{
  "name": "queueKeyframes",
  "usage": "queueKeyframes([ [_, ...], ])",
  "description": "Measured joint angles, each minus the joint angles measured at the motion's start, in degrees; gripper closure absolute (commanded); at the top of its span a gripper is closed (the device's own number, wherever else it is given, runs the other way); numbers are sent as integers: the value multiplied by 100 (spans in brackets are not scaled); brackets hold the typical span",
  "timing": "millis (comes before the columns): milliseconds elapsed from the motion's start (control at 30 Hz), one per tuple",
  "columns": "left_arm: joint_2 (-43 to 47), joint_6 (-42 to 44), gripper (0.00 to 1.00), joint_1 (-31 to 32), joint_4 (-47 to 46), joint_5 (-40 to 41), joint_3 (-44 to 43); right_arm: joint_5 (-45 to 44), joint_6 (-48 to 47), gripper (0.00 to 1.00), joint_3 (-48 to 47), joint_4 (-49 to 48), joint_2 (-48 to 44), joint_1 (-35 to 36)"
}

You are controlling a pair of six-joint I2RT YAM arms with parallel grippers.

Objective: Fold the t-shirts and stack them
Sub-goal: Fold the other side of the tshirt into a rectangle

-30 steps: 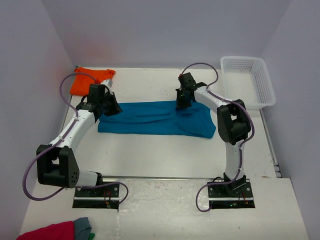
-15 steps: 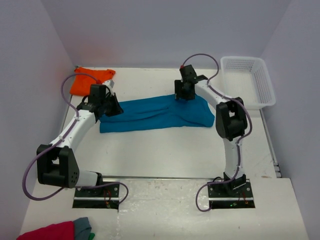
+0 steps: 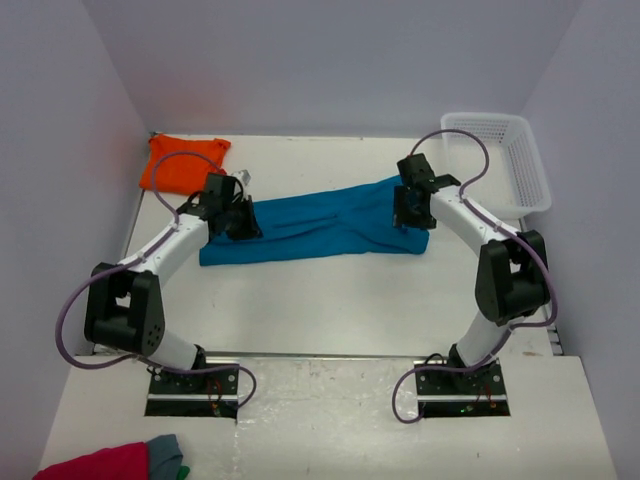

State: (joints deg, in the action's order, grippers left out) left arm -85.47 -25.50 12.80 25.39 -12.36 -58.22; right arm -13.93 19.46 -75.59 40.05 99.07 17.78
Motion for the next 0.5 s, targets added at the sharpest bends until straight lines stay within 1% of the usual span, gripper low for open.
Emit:
queueKeyframes([
  [167,-295,-157,100,149,0,61,22,146,-4,47,17,48,9,-247],
  [433,-304,-249,100,153,-2,205,76,601,-22,51,-94,-26,369,-254],
  [500,-306,-249,100,153,-2,232,81,669,-22,57,-92,-37,374,-254],
])
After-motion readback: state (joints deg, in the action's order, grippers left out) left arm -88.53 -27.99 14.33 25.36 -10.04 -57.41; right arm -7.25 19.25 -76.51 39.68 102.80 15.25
